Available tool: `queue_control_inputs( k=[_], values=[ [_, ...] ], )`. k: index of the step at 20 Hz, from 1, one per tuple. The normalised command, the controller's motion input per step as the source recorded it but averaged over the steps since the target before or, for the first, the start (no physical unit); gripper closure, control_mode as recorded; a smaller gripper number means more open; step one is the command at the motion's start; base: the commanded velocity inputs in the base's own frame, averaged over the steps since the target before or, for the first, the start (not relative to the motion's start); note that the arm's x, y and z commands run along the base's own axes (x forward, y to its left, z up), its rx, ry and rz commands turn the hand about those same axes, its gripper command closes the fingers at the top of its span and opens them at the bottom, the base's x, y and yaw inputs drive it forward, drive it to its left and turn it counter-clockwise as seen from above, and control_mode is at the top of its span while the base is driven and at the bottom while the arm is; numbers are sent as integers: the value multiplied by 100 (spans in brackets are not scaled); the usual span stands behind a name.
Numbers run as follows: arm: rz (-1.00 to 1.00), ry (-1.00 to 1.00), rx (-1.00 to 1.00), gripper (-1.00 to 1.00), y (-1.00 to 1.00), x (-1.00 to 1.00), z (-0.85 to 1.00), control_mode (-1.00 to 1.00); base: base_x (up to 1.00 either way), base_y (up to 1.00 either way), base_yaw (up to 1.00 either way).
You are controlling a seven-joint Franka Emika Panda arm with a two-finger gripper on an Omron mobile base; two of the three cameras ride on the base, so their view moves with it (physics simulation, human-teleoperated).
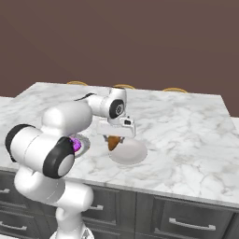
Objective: Place the pastries on the plates.
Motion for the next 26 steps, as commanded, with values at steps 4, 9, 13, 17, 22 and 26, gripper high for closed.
queue_control_inputs(
  k=[4, 9, 13, 17, 22, 26],
  values=[
    [7, 0, 3, 100, -28, 61, -33, -100, 0, 0, 0],
    [6, 0, 2, 100, -11, 37, -46, -100, 0, 0, 0],
    [3, -1, 2, 100, 0, 26, -50, -100, 0, 0, 0],
    [3, -1, 0, 100, -9, 14, -56, -100, 0, 0, 0],
    [4, 0, 1, 100, -13, 7, -66, -100, 0, 0, 0],
    [6, -1, 0, -100, -9, 16, -65, -100, 0, 0, 0]
  ],
)
